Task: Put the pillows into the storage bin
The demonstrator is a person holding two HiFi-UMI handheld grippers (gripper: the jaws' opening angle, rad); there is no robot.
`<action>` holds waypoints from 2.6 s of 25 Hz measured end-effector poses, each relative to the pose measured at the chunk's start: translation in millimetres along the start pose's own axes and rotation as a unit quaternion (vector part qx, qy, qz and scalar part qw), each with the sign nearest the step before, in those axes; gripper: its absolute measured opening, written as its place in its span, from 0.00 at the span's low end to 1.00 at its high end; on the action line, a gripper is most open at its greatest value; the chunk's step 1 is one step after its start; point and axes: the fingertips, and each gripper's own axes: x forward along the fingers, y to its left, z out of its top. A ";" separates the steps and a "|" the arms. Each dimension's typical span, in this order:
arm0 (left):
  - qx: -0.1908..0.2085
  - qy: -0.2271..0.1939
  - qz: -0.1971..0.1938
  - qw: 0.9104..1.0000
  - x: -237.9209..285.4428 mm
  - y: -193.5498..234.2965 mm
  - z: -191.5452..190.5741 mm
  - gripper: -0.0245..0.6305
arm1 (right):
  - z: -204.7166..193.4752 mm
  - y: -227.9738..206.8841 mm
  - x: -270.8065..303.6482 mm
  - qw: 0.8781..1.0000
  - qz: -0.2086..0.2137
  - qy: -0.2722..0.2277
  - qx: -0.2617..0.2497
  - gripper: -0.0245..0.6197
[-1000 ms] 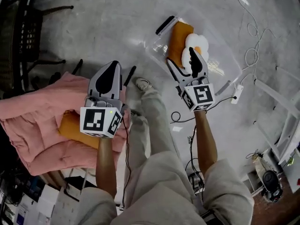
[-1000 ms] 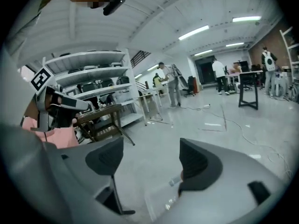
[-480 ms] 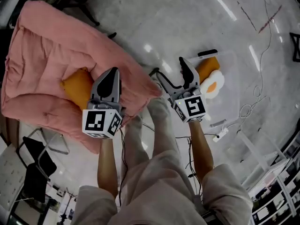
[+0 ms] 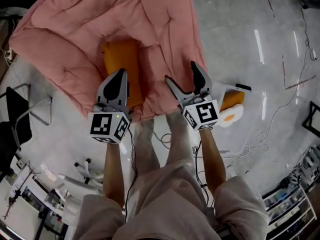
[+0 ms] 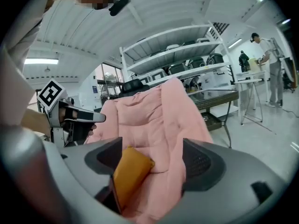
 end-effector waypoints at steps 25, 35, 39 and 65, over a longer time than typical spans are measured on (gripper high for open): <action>-0.073 0.013 0.069 0.995 -74.8 181.9 -57.7 0.06 | -236.1 158.8 219.8 0.948 0.106 0.239 0.183 0.93; -0.075 0.016 0.071 0.995 -76.3 185.3 -58.5 0.06 | -237.0 173.5 231.2 0.940 0.123 0.264 0.178 0.86; -0.074 0.014 0.072 0.995 -76.8 184.1 -58.9 0.06 | -229.8 178.7 225.5 0.944 0.114 0.263 0.161 0.72; 0.009 -0.049 0.042 0.998 -55.0 101.2 39.9 0.06 | 69.8 95.3 90.5 0.997 0.056 -0.026 -0.049 0.64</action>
